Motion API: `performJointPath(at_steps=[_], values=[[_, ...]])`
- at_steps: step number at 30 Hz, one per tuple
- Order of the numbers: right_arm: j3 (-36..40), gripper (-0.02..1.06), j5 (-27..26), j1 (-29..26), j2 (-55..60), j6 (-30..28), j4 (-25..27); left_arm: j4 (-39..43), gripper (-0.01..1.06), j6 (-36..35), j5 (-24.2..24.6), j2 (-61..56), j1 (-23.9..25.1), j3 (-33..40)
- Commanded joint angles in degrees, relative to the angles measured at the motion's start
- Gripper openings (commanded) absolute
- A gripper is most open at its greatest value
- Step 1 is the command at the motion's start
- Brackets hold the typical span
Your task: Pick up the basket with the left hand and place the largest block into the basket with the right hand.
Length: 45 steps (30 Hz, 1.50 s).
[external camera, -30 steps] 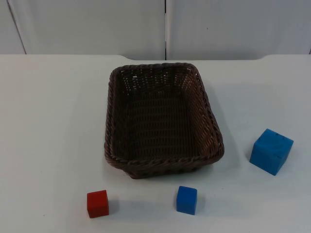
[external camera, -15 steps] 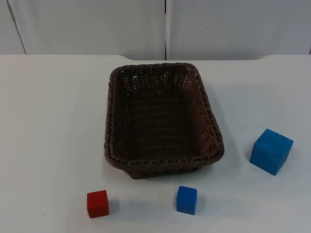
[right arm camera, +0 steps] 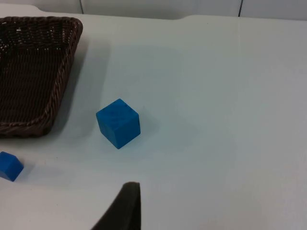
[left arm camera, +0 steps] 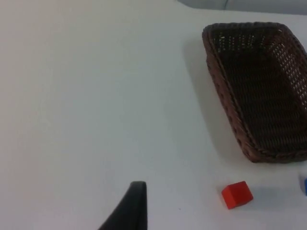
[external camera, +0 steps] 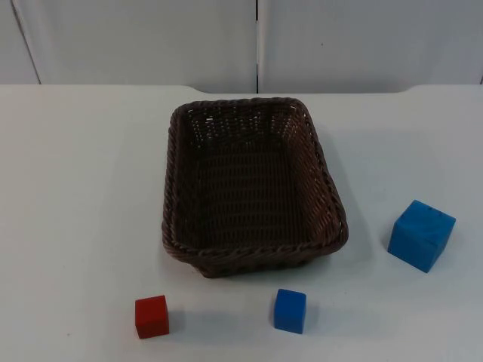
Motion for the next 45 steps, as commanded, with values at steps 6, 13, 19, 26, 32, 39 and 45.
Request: performJointPath(at_steps=[6, 13, 19, 26, 32, 39, 45], values=[[0.0, 1.05, -0.12, -0.29, -0.23, -0.15, -0.13, -7.7, 1.05, 6.38, -4.42, 8.39, 0.16, -0.4], [0.0, 1.05, -0.12, -0.29, -0.23, -0.15, -0.13, -10.74, 1.05, 11.62, -8.09, 17.53, 0.16, -0.4], [0.0, 1.05, -0.12, -0.29, -0.23, -0.15, -0.13, -15.97, 1.05, 16.67, -11.39, 23.79, 0.16, -0.4], [0.0, 1.05, -0.12, -0.29, -0.23, -0.15, -0.13, -22.12, 1.05, 24.26, -13.25, 33.75, 0.16, -3.16], [0.0, 1.05, -0.12, -0.29, -0.23, -0.15, -0.13, -23.44, 1.05, 27.06, -15.38, 41.35, 0.16, -7.48], [0.0, 1.05, -0.12, -0.29, -0.23, -0.15, -0.13, -23.91, 1.05, 27.77, -15.5, 50.23, 0.16, -13.02], [0.0, 1.05, -0.12, -0.29, -0.23, -0.15, -0.13, -23.81, 1.05, 28.21, -15.54, 57.65, -1.94, -17.0]])
